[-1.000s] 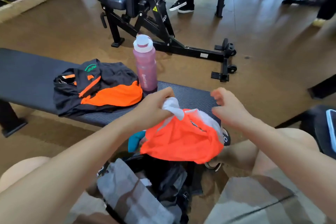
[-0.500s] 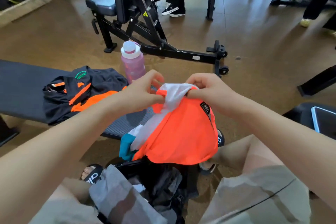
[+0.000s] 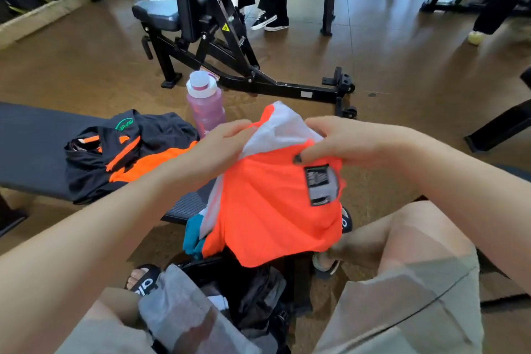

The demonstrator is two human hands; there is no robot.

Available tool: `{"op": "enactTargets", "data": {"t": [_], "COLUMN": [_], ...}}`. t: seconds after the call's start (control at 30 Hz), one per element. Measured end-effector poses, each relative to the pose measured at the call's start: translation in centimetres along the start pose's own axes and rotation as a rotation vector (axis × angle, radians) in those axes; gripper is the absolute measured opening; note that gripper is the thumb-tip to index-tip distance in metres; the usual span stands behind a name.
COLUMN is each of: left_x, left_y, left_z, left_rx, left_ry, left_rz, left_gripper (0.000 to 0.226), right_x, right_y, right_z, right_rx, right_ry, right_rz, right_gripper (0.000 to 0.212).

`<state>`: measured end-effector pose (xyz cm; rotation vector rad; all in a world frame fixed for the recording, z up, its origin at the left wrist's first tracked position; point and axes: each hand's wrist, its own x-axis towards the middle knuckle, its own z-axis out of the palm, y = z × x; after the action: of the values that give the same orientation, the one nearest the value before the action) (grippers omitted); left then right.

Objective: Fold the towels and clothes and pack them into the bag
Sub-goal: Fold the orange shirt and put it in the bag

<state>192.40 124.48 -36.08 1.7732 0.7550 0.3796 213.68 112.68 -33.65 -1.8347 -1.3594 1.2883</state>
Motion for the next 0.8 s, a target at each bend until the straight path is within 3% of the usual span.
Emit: {"op": "enactTargets", "data": {"t": [0.1, 0.23, 0.37, 0.43, 0.47, 0.57, 0.6, 0.7, 0.8], "left_x": [0.5, 0.5, -0.3, -0.5, -0.5, -1.3, -1.6, -2.2, -2.1], "left_y": [0.9, 1.9, 2.8, 3.2, 3.4, 3.6, 3.4, 3.2, 2.6], "left_z": [-0.6, -1.2, -1.3, -1.3, -1.3, -1.5, -1.9, -3.7, -5.6], "left_rx": [-0.010, -0.286, -0.386, -0.340, -0.302, -0.186, -0.123, 0.251, 0.458], "left_ry": [0.110, 0.163, 0.046, 0.019, 0.000, -0.067, -0.084, -0.025, 0.077], "left_rz": [-0.074, -0.189, -0.194, -0.157, -0.133, -0.085, -0.080, -0.063, -0.068], "left_gripper": [0.021, 0.034, 0.026, 0.021, 0.027, 0.055, 0.059, 0.055, 0.042], "right_x": [-0.1, -0.2, 0.6, 1.4, 1.8, 2.5, 2.5, 2.4, 1.3], "right_y": [1.0, 2.5, 4.0, 4.9, 5.7, 7.6, 7.9, 7.5, 5.2], "right_z": [-0.2, -0.8, 2.3, 5.5, 7.4, 11.8, 12.2, 9.8, 4.5], "right_rx": [-0.043, -0.054, -0.088, -0.099, -0.073, -0.080, -0.106, -0.012, 0.074], "right_ry": [-0.172, -0.116, -0.072, -0.037, -0.023, 0.085, 0.136, 0.279, 0.425], "right_rz": [0.126, 0.151, 0.120, 0.110, 0.092, 0.041, 0.042, 0.006, -0.030], "right_gripper": [0.040, 0.034, 0.086, 0.095, 0.087, 0.032, 0.025, 0.040, 0.016]}}
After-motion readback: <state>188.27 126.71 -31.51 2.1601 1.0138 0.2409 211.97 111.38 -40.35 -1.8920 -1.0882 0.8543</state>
